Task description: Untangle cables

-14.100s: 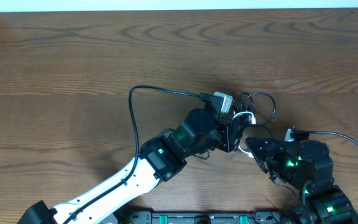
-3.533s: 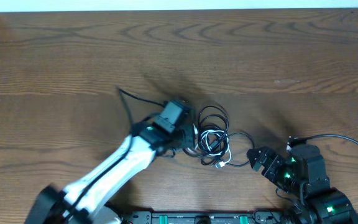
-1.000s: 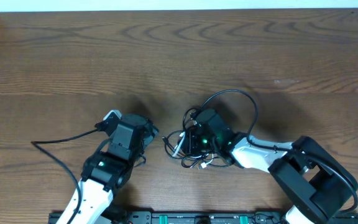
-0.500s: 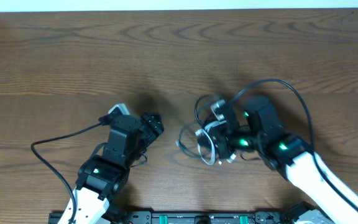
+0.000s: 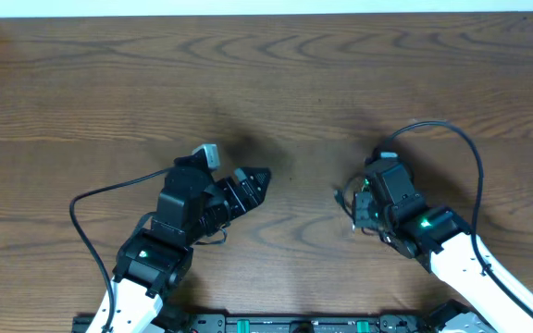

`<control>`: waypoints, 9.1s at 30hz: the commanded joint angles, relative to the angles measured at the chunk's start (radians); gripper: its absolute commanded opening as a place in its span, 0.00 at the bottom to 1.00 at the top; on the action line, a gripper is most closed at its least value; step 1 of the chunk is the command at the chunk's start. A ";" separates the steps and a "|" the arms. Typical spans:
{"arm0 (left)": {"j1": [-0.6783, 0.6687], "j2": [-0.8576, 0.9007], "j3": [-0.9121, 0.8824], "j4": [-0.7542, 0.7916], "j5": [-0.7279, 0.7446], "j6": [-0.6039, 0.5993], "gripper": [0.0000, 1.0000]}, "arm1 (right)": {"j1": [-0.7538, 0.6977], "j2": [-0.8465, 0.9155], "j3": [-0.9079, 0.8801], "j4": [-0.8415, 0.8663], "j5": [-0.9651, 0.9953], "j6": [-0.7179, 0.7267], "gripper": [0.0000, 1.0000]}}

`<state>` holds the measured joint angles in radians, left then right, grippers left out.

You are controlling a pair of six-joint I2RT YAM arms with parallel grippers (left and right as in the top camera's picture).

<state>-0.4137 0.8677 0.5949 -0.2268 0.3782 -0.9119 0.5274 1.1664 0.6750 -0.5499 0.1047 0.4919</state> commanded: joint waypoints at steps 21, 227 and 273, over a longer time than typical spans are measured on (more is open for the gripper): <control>0.005 0.087 -0.001 0.005 0.100 0.123 0.83 | -0.025 -0.045 0.019 0.030 -0.212 -0.393 0.99; 0.237 0.308 -0.001 0.213 0.232 0.384 0.08 | 0.235 0.326 -0.002 0.661 -0.400 -0.306 0.46; 0.367 0.307 -0.002 0.045 0.459 0.655 0.08 | -0.015 0.037 -0.002 0.371 -0.593 -0.252 0.35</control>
<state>-0.0196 1.1763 0.5911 -0.1787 0.7288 -0.3641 0.4656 1.1221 0.6769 -0.2447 -0.3275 0.2939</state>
